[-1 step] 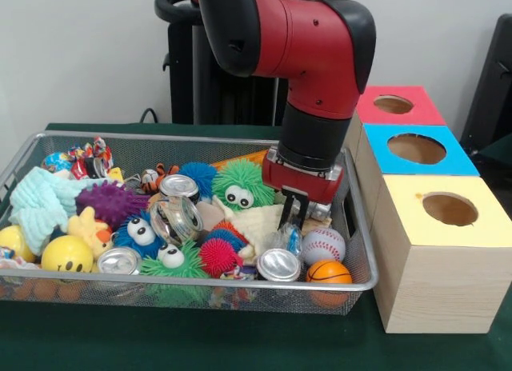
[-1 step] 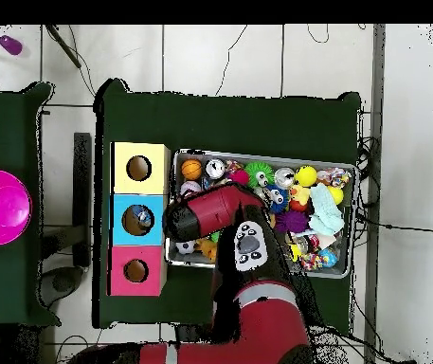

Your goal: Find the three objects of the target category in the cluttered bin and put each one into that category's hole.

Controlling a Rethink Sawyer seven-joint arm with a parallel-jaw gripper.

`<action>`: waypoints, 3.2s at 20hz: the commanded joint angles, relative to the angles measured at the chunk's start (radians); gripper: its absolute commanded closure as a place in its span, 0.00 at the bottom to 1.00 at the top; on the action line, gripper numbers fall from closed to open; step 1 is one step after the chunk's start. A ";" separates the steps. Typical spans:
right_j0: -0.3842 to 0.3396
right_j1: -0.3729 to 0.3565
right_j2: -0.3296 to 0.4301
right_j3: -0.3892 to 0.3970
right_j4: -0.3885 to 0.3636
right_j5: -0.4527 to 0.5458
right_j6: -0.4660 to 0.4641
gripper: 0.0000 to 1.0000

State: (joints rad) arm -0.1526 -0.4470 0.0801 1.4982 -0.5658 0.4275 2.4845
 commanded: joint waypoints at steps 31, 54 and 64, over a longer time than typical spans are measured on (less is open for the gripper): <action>-0.338 -0.227 0.491 0.127 0.014 0.357 -0.479 1.00; -0.380 -0.470 0.609 0.305 0.217 0.601 -0.458 1.00; -0.359 -0.518 0.612 0.340 0.236 0.640 -0.392 1.00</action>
State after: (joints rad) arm -0.5106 -0.9424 0.6513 1.7414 -0.3392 0.9763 2.2819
